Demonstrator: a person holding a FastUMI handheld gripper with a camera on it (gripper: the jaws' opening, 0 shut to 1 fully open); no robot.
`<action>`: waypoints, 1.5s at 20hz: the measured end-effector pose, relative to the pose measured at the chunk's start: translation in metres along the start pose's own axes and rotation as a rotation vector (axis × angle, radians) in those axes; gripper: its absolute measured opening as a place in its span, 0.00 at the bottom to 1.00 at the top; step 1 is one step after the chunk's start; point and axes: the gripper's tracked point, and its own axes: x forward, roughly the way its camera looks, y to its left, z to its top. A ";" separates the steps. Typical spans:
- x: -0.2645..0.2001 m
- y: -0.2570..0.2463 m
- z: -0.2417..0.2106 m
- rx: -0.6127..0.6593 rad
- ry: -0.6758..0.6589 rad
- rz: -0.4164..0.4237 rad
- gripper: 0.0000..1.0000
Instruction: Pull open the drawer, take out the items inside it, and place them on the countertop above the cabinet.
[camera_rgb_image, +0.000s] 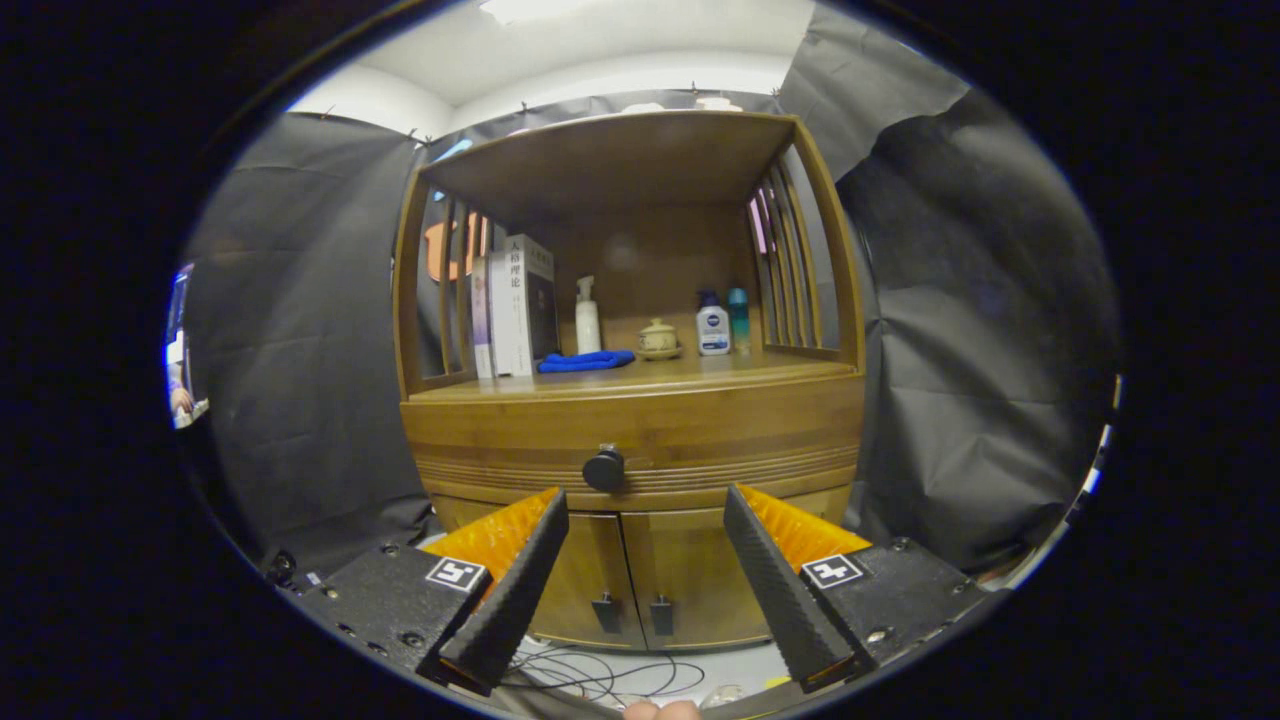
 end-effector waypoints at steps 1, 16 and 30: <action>0.002 -0.001 0.003 0.002 -0.011 -0.007 1.00; 0.132 0.035 -0.012 -0.063 0.063 -0.020 1.00; 0.172 0.038 -0.038 -0.128 0.107 -0.019 0.73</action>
